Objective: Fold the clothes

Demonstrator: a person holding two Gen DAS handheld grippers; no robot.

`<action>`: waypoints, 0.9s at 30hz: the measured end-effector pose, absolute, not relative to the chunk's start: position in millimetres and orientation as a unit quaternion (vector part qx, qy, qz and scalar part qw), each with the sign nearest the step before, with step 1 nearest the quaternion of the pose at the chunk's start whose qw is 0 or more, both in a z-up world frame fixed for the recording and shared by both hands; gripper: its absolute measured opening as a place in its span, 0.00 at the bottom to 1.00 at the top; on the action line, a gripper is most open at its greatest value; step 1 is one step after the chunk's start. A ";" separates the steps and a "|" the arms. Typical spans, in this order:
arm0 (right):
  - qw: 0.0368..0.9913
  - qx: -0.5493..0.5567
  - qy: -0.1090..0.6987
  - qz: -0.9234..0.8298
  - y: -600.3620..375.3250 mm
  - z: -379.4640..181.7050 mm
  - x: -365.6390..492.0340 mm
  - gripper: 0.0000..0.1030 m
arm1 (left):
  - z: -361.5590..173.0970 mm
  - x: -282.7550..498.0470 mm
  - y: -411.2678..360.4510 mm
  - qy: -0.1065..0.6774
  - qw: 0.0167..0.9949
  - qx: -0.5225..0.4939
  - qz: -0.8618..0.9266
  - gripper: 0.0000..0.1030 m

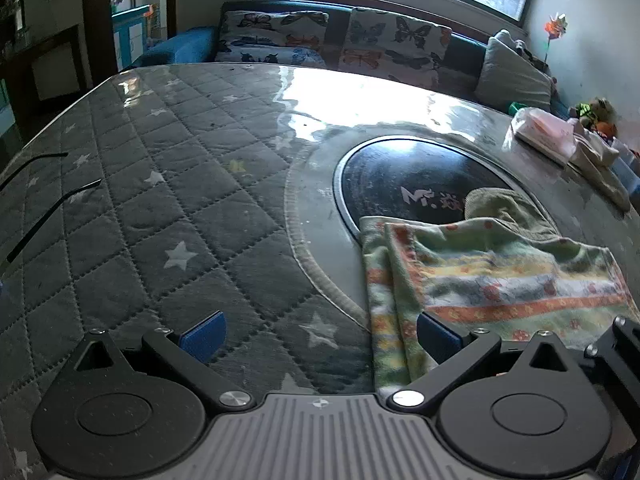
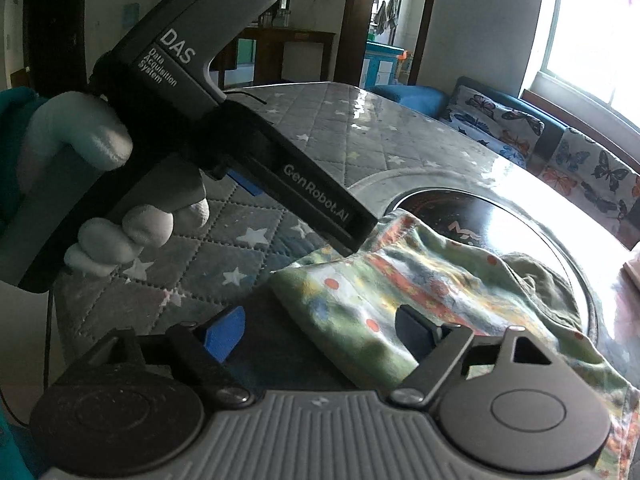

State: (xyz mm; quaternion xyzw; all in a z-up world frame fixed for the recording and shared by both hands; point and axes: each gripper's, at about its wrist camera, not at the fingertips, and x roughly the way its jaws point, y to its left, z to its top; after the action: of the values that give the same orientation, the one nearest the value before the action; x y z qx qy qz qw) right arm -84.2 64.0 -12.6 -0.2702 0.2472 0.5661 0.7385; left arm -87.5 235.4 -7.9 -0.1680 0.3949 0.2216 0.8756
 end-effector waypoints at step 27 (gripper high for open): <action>0.750 -0.146 0.285 0.579 55.1 6.9 -49.1 0.16 | -2.7 -88.8 257.8 0.379 0.839 -0.359 0.154 1.00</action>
State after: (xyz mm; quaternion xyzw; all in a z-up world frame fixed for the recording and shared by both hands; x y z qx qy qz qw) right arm -49.1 55.1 6.9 -0.1462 0.2849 0.5787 0.7500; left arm -88.8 257.8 -2.7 -0.3587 0.3786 0.1539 0.8392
